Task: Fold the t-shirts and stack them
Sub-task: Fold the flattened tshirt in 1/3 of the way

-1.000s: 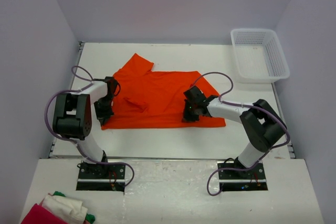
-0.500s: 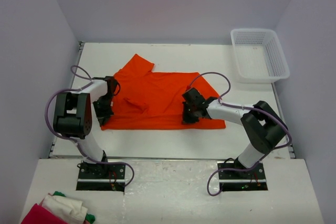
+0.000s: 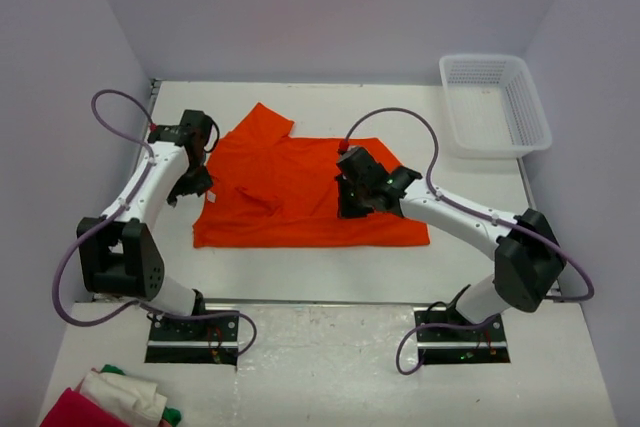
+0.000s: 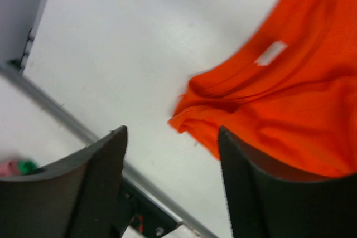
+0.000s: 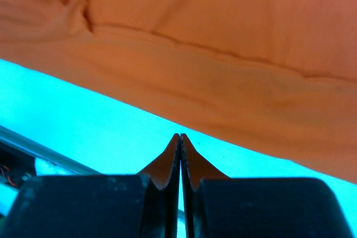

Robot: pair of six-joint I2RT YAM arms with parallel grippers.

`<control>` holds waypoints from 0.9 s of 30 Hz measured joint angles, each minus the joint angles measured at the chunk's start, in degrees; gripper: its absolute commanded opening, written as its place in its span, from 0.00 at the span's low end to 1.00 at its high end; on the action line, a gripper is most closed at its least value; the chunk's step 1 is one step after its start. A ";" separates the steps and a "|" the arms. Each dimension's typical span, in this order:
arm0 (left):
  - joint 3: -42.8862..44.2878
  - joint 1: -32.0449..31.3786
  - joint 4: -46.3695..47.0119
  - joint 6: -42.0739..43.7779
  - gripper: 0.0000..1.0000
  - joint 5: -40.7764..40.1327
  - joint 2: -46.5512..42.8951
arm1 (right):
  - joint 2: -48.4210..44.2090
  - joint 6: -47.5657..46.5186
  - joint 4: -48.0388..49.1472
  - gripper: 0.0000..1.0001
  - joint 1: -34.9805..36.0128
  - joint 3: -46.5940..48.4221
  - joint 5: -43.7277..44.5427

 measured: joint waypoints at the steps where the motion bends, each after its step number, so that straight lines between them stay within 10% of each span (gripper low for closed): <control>1: 0.70 -0.52 1.05 0.07 0.55 0.46 -0.81 | -0.17 -0.59 -1.16 0.00 0.00 1.57 0.74; 5: -1.20 -2.32 11.21 4.20 0.39 9.20 -4.81 | -0.15 -4.39 -6.03 0.00 -0.11 10.84 4.42; 14: -8.13 -5.49 28.72 11.32 0.45 29.05 0.98 | -3.65 -11.17 -12.26 0.00 -4.07 23.17 7.10; 27: -1.70 -5.60 30.73 16.68 0.49 29.94 10.29 | -12.94 -13.66 -14.64 0.01 -13.22 19.80 6.23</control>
